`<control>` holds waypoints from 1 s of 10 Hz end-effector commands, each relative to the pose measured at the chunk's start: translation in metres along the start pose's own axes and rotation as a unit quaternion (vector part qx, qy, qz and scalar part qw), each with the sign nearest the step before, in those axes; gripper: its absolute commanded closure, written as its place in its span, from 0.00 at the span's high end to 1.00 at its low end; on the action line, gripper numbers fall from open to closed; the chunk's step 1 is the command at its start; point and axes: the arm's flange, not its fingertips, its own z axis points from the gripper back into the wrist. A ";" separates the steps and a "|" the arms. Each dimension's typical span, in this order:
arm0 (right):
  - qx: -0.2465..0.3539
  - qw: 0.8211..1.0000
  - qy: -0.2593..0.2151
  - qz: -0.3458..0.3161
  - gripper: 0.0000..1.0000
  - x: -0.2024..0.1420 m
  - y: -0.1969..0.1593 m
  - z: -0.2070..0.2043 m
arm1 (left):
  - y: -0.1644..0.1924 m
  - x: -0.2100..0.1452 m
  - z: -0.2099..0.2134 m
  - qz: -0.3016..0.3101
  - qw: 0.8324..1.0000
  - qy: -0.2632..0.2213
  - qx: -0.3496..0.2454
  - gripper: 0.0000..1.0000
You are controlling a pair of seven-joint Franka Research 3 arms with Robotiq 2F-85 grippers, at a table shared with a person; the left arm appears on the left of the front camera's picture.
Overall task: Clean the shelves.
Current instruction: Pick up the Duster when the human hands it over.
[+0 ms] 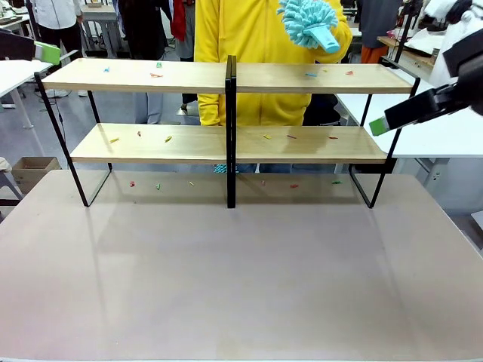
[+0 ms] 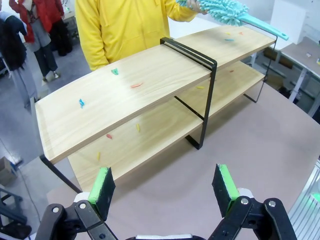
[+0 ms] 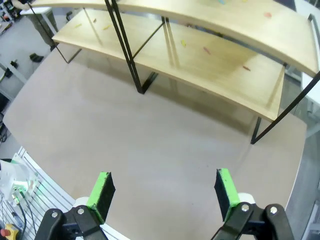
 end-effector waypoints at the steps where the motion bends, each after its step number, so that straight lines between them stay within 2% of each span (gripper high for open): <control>1: -0.011 1.000 -0.021 -0.007 1.00 0.000 -0.004 0.013 | 0.001 -0.001 0.000 -0.006 1.000 0.001 -0.001 1.00; 5: -0.010 0.999 -0.049 -0.004 1.00 0.013 -0.006 0.028 | 0.001 -0.001 0.000 -0.006 1.000 0.001 -0.001 1.00; 8: 0.002 0.996 -0.089 -0.019 1.00 0.018 -0.011 0.038 | 0.001 -0.001 0.000 -0.006 1.000 0.001 -0.001 1.00; 10: 0.004 0.995 -0.095 -0.033 1.00 0.020 -0.015 0.039 | 0.001 -0.001 0.000 -0.006 1.000 0.001 -0.001 1.00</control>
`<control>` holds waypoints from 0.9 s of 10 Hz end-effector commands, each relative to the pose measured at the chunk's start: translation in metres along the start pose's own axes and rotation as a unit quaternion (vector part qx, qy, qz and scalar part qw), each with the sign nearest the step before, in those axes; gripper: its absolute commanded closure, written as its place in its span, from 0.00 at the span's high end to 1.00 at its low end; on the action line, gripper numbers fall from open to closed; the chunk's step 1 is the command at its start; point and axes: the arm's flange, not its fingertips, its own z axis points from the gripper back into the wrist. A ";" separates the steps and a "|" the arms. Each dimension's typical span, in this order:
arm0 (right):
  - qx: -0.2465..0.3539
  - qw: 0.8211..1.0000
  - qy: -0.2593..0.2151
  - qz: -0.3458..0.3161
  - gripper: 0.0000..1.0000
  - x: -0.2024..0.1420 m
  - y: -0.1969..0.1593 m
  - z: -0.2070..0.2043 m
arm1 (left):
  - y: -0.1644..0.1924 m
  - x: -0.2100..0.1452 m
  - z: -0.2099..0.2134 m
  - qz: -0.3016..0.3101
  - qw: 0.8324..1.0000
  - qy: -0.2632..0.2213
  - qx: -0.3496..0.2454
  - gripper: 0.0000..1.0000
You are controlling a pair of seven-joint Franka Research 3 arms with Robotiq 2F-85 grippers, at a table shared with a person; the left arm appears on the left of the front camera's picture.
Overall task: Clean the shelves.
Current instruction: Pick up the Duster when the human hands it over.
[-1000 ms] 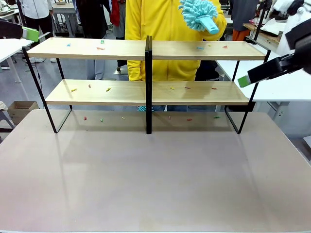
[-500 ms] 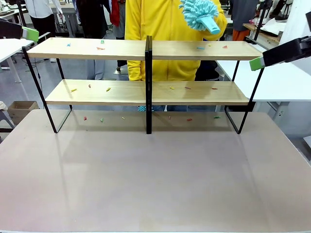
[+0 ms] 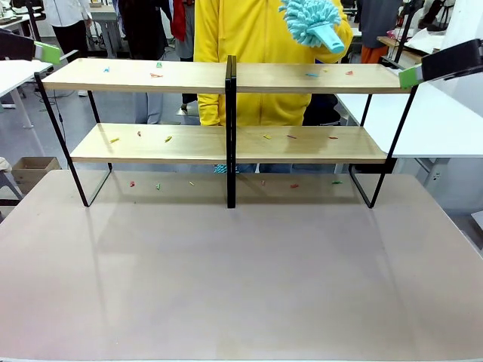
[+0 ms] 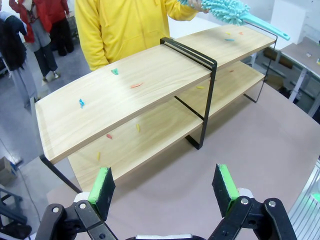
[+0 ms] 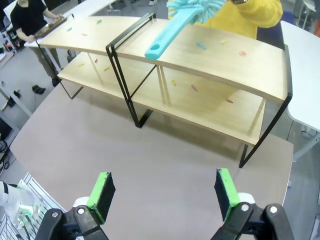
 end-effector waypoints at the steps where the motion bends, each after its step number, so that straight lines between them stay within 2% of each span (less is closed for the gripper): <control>1: 0.012 1.000 -0.015 -0.020 1.00 0.005 -0.002 -0.002 | 0.001 -0.001 0.000 -0.006 1.000 0.001 -0.001 1.00; 4: 0.011 0.999 -0.033 -0.026 1.00 0.006 -0.004 0.002 | 0.001 -0.001 0.000 -0.006 1.000 0.001 -0.001 1.00; 6: -0.018 0.999 -0.029 -0.032 1.00 0.003 -0.008 -0.004 | 0.001 -0.001 0.000 -0.006 1.000 0.001 -0.001 1.00; 9: -0.002 1.000 -0.022 -0.017 1.00 0.004 -0.006 0.004 | 0.001 -0.001 0.000 -0.006 1.000 0.001 -0.001 1.00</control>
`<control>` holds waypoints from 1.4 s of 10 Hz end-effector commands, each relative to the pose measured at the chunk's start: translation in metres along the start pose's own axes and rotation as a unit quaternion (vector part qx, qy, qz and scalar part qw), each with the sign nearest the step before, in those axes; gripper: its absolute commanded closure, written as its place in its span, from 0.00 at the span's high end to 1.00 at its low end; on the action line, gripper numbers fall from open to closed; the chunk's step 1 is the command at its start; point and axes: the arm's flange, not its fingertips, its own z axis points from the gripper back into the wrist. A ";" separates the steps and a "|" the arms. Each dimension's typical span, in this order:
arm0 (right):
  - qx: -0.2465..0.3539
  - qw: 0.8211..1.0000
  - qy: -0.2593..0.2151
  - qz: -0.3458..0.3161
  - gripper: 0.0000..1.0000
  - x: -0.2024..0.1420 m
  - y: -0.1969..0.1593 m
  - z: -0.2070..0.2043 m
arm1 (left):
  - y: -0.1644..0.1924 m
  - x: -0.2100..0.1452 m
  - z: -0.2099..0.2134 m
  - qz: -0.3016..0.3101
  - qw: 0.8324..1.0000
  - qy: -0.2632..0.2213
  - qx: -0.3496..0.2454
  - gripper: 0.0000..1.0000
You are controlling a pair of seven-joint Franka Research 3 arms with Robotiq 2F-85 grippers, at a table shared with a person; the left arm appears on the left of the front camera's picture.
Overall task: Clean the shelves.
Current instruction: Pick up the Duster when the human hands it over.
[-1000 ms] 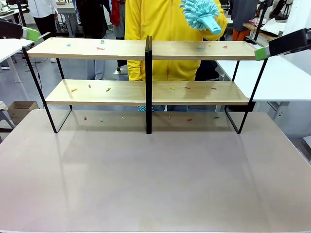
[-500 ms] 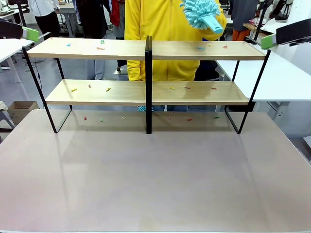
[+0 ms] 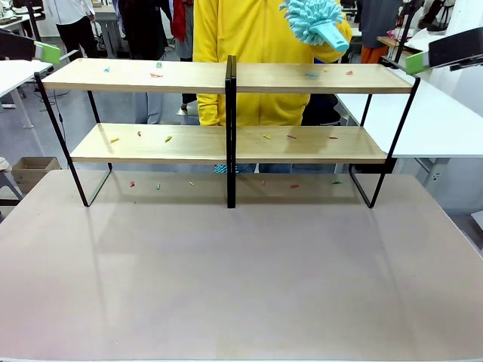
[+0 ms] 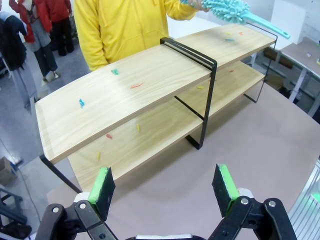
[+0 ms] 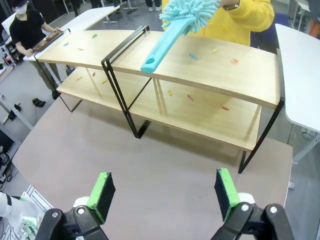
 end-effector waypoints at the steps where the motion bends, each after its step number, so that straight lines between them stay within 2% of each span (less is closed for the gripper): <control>1: 0.003 1.000 0.000 0.002 1.00 0.000 0.001 0.001 | 0.001 -0.001 0.000 -0.006 1.000 0.001 -0.001 1.00; 3: 0.000 1.000 0.000 0.000 1.00 0.000 0.000 0.000 | 0.001 -0.001 0.000 -0.006 1.000 0.001 -0.001 1.00; 4: 0.075 0.992 -0.010 -0.103 1.00 0.031 -0.035 -0.002 | 0.001 -0.001 0.000 -0.006 1.000 0.001 -0.001 1.00; 5: 0.204 0.952 0.026 -0.226 1.00 0.072 -0.080 -0.010 | 0.001 -0.001 0.000 -0.006 1.000 0.001 -0.001 1.00; 6: 0.250 0.913 0.047 -0.319 1.00 0.106 -0.127 -0.029 | 0.001 -0.001 0.000 -0.006 1.000 0.001 -0.001 1.00; 7: 0.173 0.902 0.058 -0.391 1.00 0.121 -0.158 -0.062 | 0.001 -0.001 0.000 -0.006 1.000 0.001 -0.001 1.00; 8: 0.112 0.981 -0.004 -0.158 1.00 0.051 -0.087 -0.011 | 0.001 -0.001 0.000 -0.006 1.000 0.001 -0.001 1.00; 9: 0.112 0.981 -0.004 -0.158 1.00 0.051 -0.087 -0.011 | 0.001 -0.001 0.000 -0.006 1.000 0.001 -0.001 1.00; 10: 0.138 0.962 0.012 -0.234 1.00 0.087 -0.148 -0.045 | 0.001 -0.001 0.000 -0.006 1.000 0.001 -0.001 1.00; 11: 0.125 0.939 0.036 -0.319 1.00 0.100 -0.166 -0.080 | 0.001 -0.001 0.000 -0.006 1.000 0.001 -0.001 1.00; 12: 0.150 0.923 0.081 -0.346 1.00 0.111 -0.177 -0.117 | 0.001 -0.001 0.000 -0.006 1.000 0.001 -0.001 1.00; 14: 0.199 0.893 0.119 -0.386 1.00 0.134 -0.170 -0.190 | 0.001 -0.001 0.000 -0.006 1.000 0.001 -0.001 1.00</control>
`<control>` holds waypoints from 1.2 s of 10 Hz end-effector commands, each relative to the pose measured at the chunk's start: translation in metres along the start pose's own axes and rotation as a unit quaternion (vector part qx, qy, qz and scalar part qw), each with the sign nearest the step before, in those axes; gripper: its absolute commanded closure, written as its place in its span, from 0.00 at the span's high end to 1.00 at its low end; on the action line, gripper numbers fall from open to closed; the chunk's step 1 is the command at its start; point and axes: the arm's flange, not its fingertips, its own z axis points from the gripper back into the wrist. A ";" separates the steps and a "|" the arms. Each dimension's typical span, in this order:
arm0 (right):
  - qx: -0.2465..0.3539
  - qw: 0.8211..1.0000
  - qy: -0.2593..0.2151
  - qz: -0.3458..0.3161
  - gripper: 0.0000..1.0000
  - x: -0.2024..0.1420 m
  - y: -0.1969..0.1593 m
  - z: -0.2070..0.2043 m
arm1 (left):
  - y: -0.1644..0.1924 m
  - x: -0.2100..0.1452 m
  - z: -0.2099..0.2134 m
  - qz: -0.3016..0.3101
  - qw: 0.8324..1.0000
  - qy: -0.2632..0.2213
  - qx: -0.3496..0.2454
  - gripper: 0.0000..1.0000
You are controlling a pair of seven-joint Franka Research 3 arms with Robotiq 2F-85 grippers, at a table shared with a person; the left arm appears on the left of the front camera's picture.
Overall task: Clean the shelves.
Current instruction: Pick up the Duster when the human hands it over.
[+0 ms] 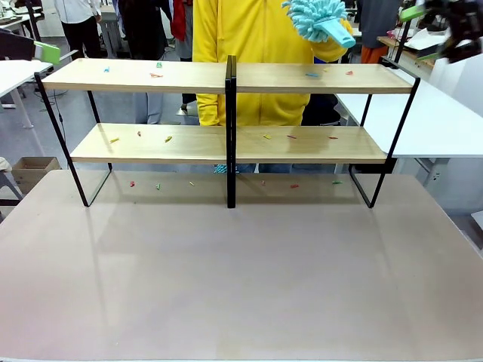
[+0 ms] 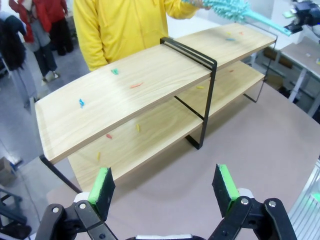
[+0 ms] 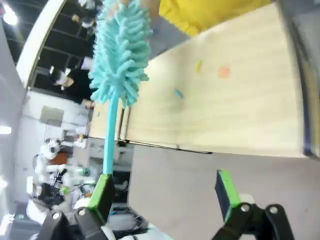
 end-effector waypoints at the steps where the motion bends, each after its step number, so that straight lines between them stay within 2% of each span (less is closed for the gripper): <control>1: 0.035 0.998 0.040 -0.035 1.00 0.039 0.021 -0.050 | 0.000 -0.001 0.000 -0.005 1.000 0.001 0.000 1.00; 3: 0.089 0.992 0.050 -0.067 1.00 0.045 0.027 -0.081 | 0.000 -0.001 0.000 -0.005 1.000 0.001 0.000 1.00; 7: 0.090 0.991 0.086 -0.055 1.00 0.037 0.033 -0.088 | 0.000 -0.001 0.000 -0.005 1.000 0.001 0.000 1.00; 10: 0.102 0.990 0.078 -0.051 1.00 0.037 0.034 -0.086 | 0.000 -0.001 0.000 -0.005 1.000 0.001 0.000 1.00; 11: 0.093 0.990 0.089 -0.054 0.43 0.037 0.034 -0.086 | 0.000 -0.001 0.000 -0.005 1.000 0.001 0.000 1.00; 12: 0.094 0.989 0.095 -0.057 0.43 0.036 0.034 -0.087 | 0.000 -0.001 0.000 -0.005 1.000 0.001 0.000 1.00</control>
